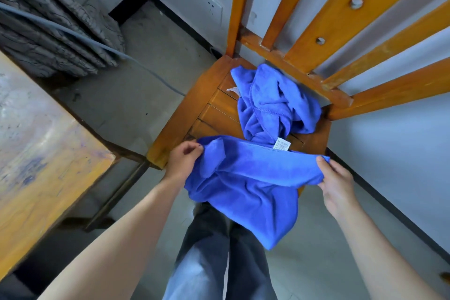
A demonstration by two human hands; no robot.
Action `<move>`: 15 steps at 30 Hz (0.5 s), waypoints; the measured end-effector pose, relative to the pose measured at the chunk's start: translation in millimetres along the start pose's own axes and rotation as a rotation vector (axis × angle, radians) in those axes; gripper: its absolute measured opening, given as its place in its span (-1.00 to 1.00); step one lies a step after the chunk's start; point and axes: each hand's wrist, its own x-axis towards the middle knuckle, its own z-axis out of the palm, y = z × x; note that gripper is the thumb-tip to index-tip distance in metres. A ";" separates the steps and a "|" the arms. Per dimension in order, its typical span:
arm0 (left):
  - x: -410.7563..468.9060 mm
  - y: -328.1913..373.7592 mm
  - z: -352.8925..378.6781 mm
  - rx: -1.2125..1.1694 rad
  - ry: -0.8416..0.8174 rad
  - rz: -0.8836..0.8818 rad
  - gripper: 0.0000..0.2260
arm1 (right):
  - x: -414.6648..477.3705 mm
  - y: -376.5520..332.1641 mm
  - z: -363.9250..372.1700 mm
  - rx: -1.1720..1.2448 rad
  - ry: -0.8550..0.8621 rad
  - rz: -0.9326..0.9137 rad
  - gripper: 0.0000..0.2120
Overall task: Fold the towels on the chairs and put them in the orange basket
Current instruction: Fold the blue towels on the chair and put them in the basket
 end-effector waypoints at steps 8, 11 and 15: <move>8.9 -13.0 11.1 0.214 0.148 0.075 -0.90 | 0.5 11.5 -4.8 -0.057 0.017 0.044 -0.86; 19.6 -5.5 14.5 0.170 0.238 0.067 -0.88 | 0.3 7.6 -5.6 -0.050 0.007 0.047 -0.85; 19.9 -0.2 10.0 0.132 0.297 0.099 -0.91 | 0.1 4.8 -11.8 -0.077 0.005 0.030 -0.87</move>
